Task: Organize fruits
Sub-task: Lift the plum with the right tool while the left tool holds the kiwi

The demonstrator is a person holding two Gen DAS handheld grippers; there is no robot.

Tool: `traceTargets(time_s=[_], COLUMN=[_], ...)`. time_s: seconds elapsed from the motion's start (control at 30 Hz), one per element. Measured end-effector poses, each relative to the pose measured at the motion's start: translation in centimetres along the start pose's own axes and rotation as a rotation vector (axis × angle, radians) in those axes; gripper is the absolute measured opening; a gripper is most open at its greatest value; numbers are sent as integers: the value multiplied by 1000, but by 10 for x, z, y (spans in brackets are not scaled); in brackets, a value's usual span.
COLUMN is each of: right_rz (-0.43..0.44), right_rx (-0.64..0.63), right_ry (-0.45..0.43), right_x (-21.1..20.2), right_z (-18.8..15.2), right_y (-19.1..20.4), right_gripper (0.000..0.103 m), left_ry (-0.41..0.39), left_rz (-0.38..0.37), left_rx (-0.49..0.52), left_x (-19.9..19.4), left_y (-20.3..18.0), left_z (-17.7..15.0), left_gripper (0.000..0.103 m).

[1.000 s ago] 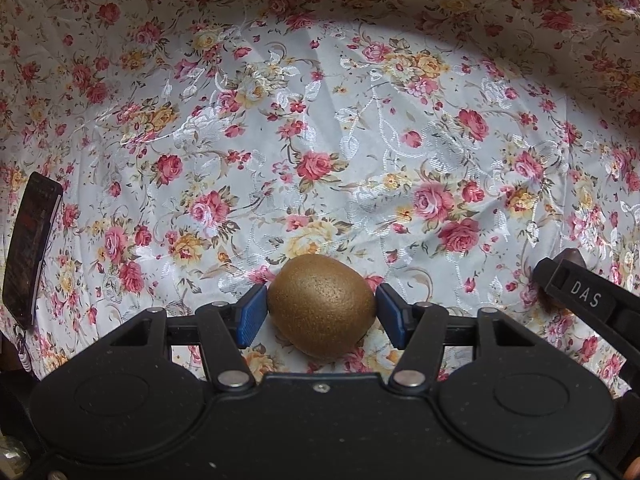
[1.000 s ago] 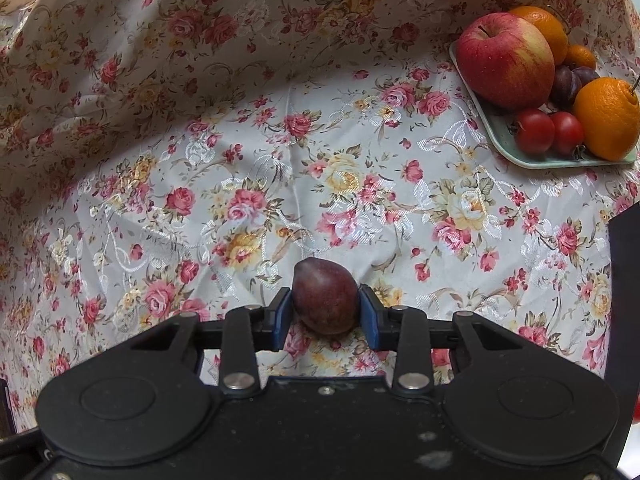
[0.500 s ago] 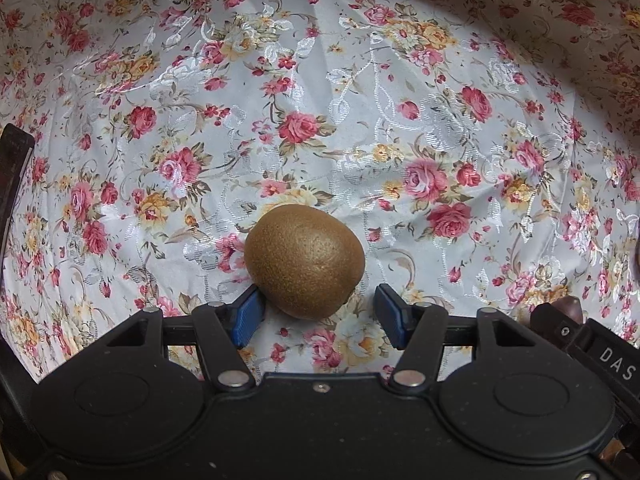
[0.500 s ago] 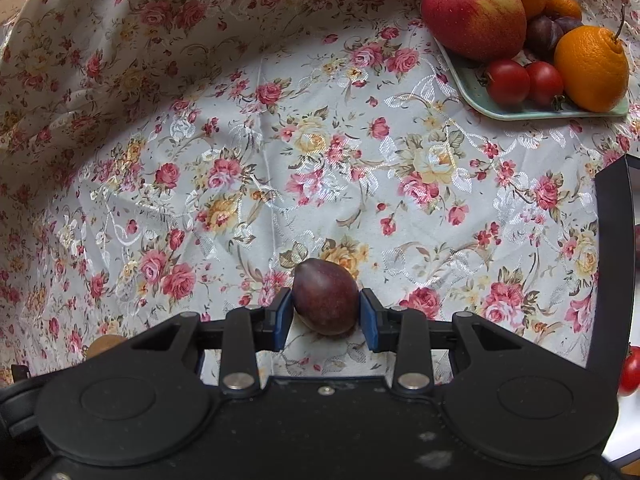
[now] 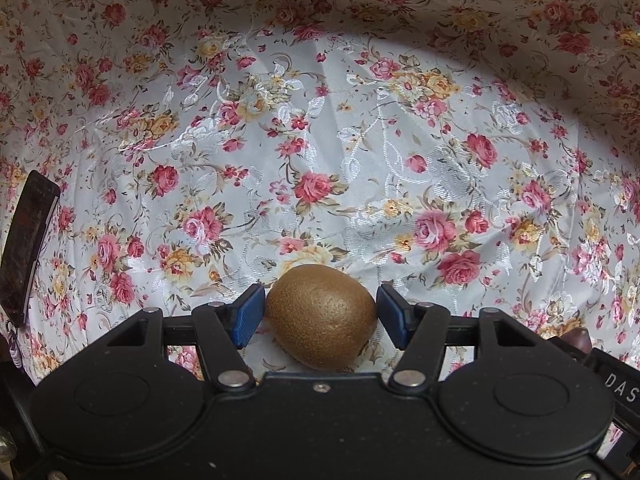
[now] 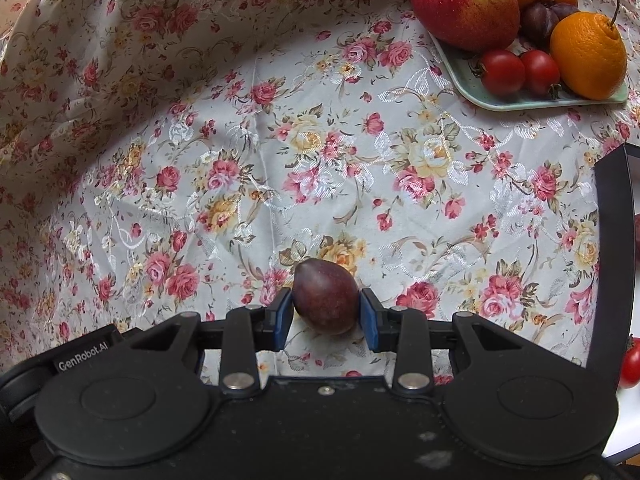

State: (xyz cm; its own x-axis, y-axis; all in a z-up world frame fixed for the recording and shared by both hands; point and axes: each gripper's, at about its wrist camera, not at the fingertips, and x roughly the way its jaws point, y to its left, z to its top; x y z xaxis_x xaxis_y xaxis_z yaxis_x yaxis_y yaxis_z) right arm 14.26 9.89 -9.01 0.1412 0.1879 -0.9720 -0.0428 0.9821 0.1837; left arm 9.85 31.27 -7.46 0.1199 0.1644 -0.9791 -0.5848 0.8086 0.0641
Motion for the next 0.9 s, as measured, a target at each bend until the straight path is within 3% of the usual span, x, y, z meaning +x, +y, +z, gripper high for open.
traceTargets(time_s=[0.47, 0.9], right_rz=[-11, -9], right_rx=[-25, -36], right_ry=[-3, -21], right_x=[3, -19], right_z=[-1, -9], right_y=[5, -7], right_gripper=[37, 37], left_ry=[34, 6], left_rz=[-23, -46], left_rx=[-31, 24], left_x=[8, -21], left_y=[4, -24], left_z=[-2, -25], left_gripper=[63, 63])
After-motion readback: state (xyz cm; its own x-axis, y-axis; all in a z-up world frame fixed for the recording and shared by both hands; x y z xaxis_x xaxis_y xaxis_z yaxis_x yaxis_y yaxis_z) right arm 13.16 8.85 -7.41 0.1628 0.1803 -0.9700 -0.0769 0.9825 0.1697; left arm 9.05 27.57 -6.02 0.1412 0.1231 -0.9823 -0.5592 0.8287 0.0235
